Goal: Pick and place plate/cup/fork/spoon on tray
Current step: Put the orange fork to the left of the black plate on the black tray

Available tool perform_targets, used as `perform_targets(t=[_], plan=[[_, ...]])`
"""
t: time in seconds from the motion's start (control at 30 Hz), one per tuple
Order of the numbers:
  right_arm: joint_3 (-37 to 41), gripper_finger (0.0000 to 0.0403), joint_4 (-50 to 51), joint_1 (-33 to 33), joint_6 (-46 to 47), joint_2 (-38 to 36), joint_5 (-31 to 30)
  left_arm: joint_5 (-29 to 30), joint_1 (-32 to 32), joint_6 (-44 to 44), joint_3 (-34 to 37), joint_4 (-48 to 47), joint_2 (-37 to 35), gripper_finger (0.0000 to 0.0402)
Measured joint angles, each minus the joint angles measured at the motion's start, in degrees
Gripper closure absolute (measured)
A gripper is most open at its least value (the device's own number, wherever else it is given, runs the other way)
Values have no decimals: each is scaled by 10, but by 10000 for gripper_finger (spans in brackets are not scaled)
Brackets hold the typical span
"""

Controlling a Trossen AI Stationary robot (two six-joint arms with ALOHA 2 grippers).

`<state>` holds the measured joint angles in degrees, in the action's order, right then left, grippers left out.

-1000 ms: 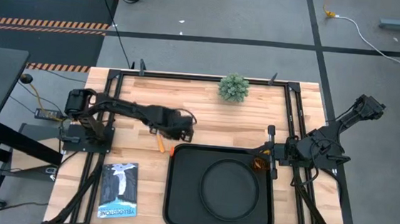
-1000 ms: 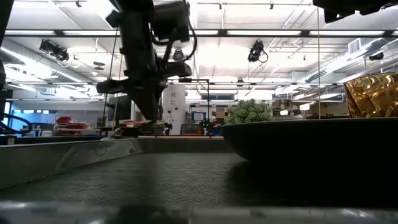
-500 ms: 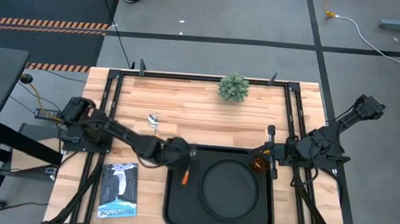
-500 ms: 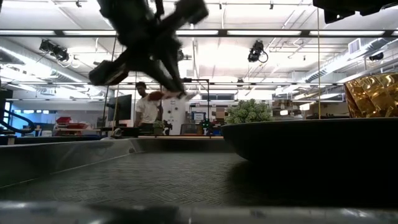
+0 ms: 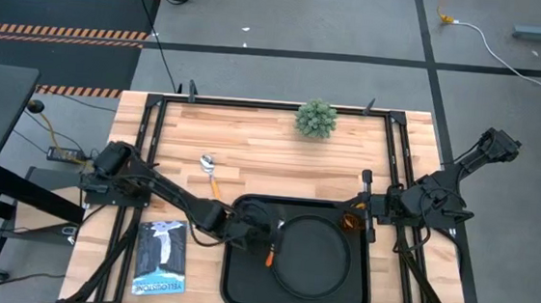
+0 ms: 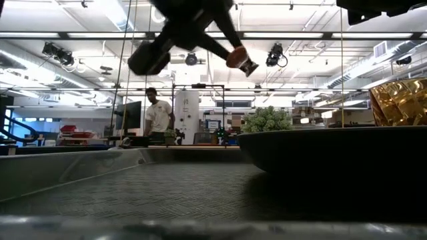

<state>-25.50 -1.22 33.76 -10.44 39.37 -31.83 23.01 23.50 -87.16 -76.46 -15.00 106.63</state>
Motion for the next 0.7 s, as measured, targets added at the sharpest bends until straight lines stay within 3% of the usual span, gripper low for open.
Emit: perform_targets(t=[0.3, 0.7], plan=[[0, 396, 0, 0, 2, 0, 5, 3, 9, 8, -123, -186, 64, 379], [0, 396, 0, 0, 2, 0, 5, -4, 19, -74, -91, -204, 74, 379]])
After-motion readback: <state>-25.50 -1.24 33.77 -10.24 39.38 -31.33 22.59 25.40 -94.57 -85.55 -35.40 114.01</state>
